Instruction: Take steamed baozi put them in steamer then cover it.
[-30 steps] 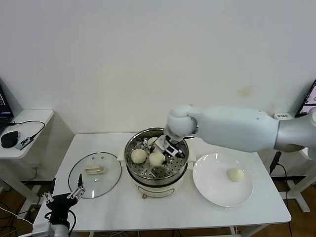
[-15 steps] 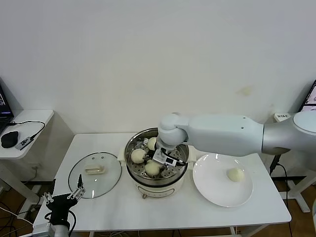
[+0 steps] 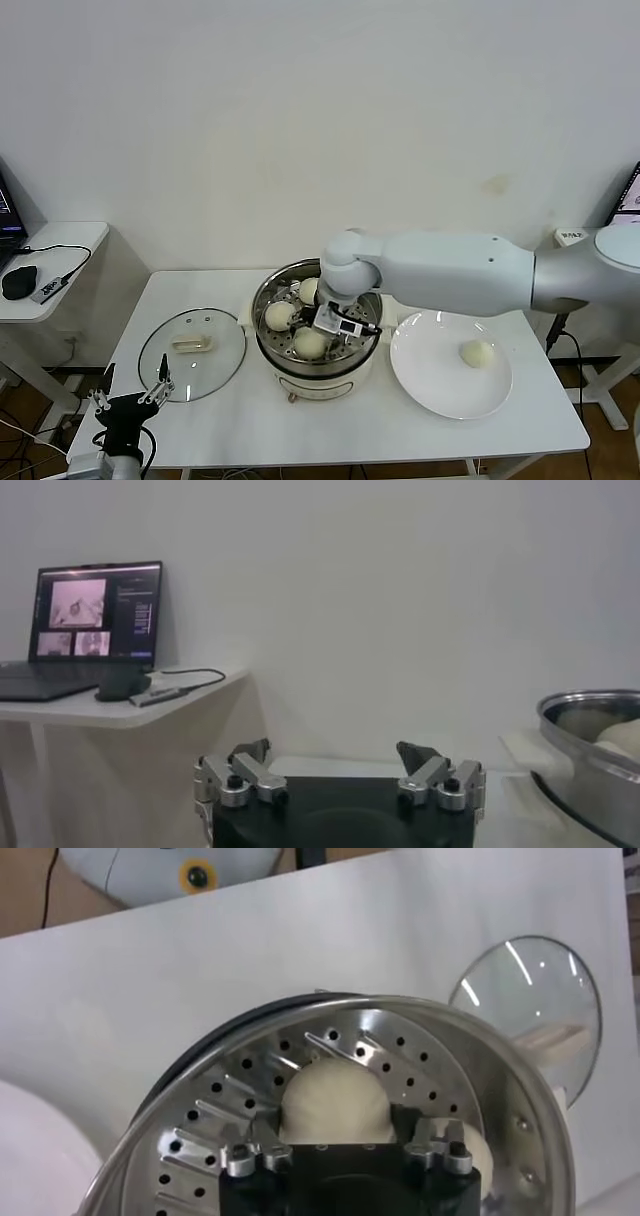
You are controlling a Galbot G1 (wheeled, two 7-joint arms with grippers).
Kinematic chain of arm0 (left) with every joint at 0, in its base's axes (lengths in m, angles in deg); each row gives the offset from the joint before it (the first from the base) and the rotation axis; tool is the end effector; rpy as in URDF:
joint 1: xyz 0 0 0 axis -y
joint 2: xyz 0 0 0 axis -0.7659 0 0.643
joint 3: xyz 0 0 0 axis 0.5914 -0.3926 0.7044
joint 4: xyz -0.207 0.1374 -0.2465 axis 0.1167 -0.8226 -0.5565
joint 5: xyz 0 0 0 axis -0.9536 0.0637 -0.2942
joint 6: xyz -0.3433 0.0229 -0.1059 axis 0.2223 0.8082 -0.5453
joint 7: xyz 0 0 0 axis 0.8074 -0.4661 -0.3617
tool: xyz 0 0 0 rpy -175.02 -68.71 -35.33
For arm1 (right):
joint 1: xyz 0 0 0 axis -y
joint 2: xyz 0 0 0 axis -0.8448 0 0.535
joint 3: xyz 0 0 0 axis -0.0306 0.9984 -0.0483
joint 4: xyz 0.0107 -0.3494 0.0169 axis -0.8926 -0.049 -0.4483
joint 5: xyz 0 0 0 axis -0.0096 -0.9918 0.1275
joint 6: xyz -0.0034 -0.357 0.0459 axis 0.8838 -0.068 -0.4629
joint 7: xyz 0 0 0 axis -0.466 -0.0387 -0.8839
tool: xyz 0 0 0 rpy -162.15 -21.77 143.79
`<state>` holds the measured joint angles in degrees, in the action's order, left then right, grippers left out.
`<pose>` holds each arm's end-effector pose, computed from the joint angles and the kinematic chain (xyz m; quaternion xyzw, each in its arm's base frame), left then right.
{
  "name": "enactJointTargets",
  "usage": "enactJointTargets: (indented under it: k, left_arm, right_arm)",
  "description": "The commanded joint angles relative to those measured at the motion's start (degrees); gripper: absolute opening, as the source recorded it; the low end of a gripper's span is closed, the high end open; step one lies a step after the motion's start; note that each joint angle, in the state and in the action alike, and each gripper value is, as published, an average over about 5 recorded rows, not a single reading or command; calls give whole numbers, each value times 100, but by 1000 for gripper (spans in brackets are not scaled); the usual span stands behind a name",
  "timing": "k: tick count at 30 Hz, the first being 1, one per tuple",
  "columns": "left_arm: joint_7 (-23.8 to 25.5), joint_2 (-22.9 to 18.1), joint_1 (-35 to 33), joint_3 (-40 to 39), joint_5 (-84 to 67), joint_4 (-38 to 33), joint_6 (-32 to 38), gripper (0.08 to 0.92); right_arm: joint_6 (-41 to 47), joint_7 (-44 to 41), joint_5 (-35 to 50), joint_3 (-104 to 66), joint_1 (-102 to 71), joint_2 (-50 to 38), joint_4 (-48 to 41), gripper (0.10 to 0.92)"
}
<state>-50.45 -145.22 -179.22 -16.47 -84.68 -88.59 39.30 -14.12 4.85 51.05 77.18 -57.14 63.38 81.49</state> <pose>0.1429 0.0783 -0.2794 0.1211 -0.9908 -0.0154 0.0580 0.4772 0.1664 -0.1075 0.6696 -0.1893 0.7182 0.0006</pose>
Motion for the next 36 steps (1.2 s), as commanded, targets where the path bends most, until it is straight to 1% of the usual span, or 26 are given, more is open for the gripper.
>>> enactJointTargets:
  k: [1,4,7,10,16,20,24,28,36]
  left_arm:
    - [15,21,-6,11,3,19,-6,823]
    - [15,35,-4,18,2,14,-6,823]
    - [38,58,-2,17,28,13,-16,823]
    - [76,97,0,12,61,30,-36,823]
    - [115,169,10,-1,73,37,-63,823]
    - [137,214,2,-36,81,40,-68,823]
    - [162,262,14,-111,98,60,-73,823]
    - [170,300,53,-200,112,115,-71,823]
    - [187,352,94,-289,125,212,-72,823]
  right_arm:
    - [-70,-44,11,-30,166,-72,0,820]
    - [-18,-58,124,-146,304,-213,6,822]
    - [202,-97,458,-249,506,-459,101,823]
    - [653,-222,838,-321,716,-810,247,823]
    - [1838,-373,1280,-445,918,-1625,364,823]
    - [2383,-438,1601,-527,848,-2251,466,823]
    - [2644,-473,1516,-672,630,-3050,627,823]
    - [2693,-504,1242,-904,214,-3728,718,823]
    - [2483,-562,414,-1316,-732,-4424,606,823]
